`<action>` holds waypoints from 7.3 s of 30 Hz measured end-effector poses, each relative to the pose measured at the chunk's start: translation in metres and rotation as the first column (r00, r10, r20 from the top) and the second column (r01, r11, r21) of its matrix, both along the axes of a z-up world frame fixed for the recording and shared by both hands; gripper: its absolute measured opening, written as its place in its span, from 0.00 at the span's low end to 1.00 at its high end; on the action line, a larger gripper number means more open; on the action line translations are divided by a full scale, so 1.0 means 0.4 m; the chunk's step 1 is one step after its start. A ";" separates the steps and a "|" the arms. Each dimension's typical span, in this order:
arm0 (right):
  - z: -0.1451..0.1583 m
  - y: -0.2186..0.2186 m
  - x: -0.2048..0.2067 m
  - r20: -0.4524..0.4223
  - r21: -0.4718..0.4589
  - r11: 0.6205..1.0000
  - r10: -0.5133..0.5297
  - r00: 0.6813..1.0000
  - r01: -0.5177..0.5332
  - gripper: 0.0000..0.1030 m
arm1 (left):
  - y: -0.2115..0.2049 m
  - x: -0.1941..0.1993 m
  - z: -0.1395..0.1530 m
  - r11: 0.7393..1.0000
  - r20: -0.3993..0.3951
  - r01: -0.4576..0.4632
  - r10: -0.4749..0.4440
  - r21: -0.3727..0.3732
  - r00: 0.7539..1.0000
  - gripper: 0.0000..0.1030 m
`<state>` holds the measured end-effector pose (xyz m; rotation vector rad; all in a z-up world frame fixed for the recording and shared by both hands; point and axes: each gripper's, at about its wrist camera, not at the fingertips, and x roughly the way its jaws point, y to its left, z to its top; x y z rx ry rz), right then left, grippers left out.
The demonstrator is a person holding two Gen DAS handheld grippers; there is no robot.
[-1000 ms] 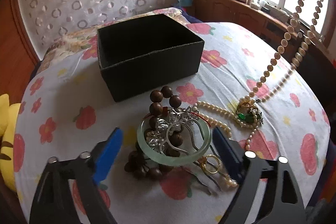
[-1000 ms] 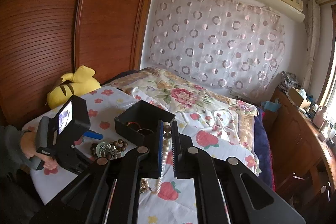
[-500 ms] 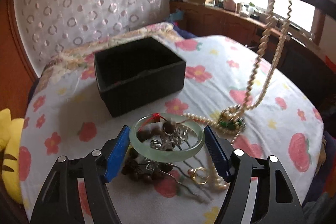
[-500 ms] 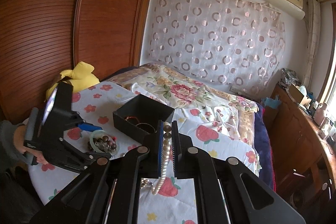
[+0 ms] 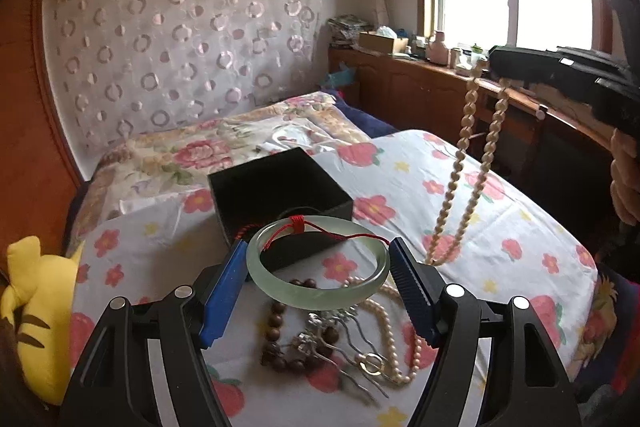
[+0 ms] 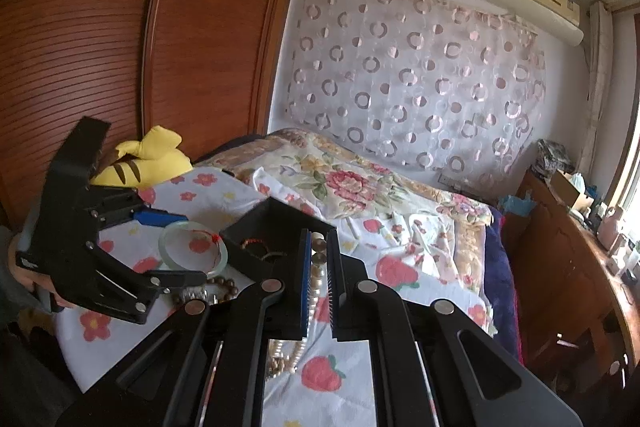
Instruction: Organize jewelry
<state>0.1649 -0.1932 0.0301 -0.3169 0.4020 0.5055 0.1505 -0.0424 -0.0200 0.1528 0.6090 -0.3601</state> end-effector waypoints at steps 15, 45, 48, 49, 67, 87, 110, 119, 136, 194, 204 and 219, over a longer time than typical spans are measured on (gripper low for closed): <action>0.148 0.091 0.111 0.082 0.014 1.000 0.000 0.997 -0.001 0.08 | 0.056 0.159 0.002 0.996 -0.027 -0.084 0.083 -0.025 0.996 0.67; -0.035 0.234 0.280 -0.074 -0.073 0.997 -0.003 0.997 -0.002 0.08 | 0.114 0.157 -0.042 0.988 -0.062 -0.144 0.141 -0.061 0.988 0.73; -0.070 0.242 0.290 -0.106 -0.080 0.997 -0.002 0.994 -0.006 0.08 | 0.122 0.141 -0.045 0.987 -0.063 -0.150 0.145 -0.066 0.987 0.74; -0.086 0.246 0.293 -0.120 -0.084 0.996 -0.003 0.993 -0.007 0.08 | 0.123 0.134 -0.048 0.987 -0.062 -0.150 0.146 -0.065 0.987 0.74; -0.248 0.246 0.289 -0.267 -0.067 0.998 -0.001 0.964 -0.018 0.09 | 0.153 0.040 -0.108 0.981 -0.085 -0.168 0.160 -0.093 0.983 0.78; -0.341 0.097 0.029 -0.322 -0.026 0.999 0.029 0.946 -0.040 0.31 | 0.171 -0.021 -0.170 0.989 -0.164 -0.136 0.124 -0.064 0.979 0.67; -0.427 0.093 -0.073 -0.393 0.048 0.998 0.059 0.918 -0.043 0.31 | 0.111 0.090 -0.226 0.998 -0.298 -0.060 0.060 0.008 0.953 0.34; -0.429 0.075 -0.055 -0.404 0.083 0.996 0.058 0.913 -0.026 0.31 | 0.111 0.039 -0.208 0.998 -0.244 -0.054 0.059 0.029 0.968 0.12; -0.424 0.102 -0.064 -0.376 0.030 0.999 0.051 0.925 -0.043 0.31 | 0.185 -0.092 -0.096 0.984 -0.104 -0.137 0.125 -0.117 0.987 0.12; -0.326 0.260 -0.064 -0.336 0.106 0.971 0.239 0.911 -0.215 0.00 | 0.201 -0.077 -0.154 0.989 -0.154 -0.131 0.119 -0.072 0.981 0.12; -0.358 0.254 -0.069 -0.354 0.071 0.974 0.226 0.907 -0.215 0.00 | 0.223 -0.090 -0.153 0.982 -0.138 -0.155 0.140 -0.106 0.981 0.12; -0.395 0.282 0.025 -0.396 0.024 0.985 0.167 0.903 -0.172 0.26 | 0.181 -0.100 -0.017 0.983 -0.051 -0.086 0.079 -0.160 0.996 0.12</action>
